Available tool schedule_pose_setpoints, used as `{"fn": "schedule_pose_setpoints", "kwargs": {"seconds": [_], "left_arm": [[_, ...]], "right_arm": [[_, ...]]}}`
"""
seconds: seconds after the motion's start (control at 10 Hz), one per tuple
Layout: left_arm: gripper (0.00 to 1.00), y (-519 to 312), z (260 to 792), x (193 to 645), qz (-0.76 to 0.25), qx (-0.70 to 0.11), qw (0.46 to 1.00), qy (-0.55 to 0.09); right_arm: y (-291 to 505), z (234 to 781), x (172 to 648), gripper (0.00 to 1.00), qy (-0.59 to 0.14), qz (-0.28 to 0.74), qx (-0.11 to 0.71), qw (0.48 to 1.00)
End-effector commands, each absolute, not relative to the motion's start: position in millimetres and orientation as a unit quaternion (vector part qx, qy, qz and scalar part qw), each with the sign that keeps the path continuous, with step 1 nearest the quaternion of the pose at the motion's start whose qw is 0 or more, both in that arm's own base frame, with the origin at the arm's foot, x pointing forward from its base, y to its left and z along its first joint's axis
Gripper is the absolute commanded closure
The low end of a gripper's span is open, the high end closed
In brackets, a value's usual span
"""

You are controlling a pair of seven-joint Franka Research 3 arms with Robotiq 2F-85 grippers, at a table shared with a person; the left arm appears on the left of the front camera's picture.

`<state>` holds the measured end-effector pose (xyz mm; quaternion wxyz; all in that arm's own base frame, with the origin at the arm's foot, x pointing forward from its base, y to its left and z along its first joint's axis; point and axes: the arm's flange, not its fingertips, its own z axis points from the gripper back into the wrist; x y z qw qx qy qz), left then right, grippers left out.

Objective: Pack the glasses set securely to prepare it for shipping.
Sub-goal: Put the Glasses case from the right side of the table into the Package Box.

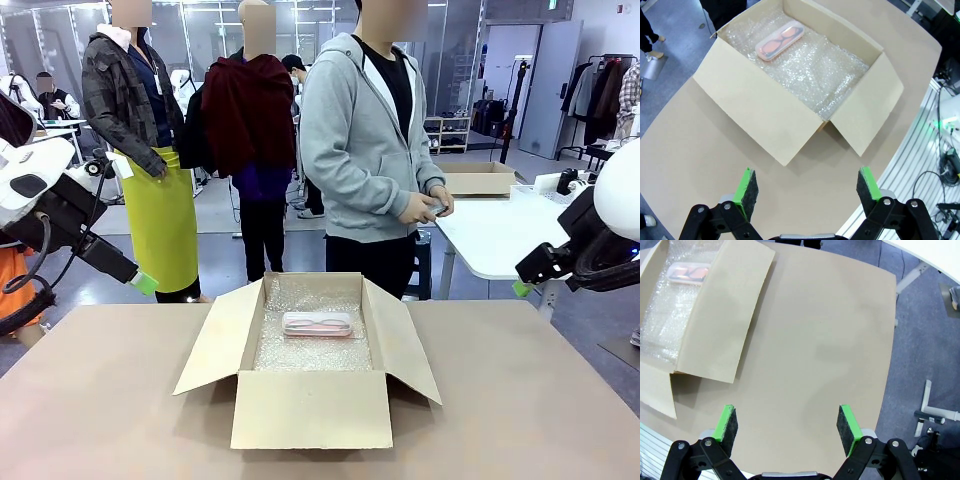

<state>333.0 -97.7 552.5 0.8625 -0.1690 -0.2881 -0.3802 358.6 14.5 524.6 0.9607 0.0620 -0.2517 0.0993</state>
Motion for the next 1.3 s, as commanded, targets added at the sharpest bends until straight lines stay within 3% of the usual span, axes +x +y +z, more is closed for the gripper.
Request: {"fn": "schedule_pose_setpoints", "kwargs": {"seconds": [0.0, 1.2], "left_arm": [[0.0, -96.2, 553.8, 333.0, -0.385, -0.176, 0.858, -0.29], [0.0, -96.2, 553.8, 333.0, -0.385, -0.176, 0.858, -0.29]], "right_arm": [[15.9, 524.0, 358.6, 0.0, -0.251, 0.097, 0.059, 0.961], [15.9, 524.0, 358.6, 0.0, -0.251, 0.097, 0.059, 0.961]]}}
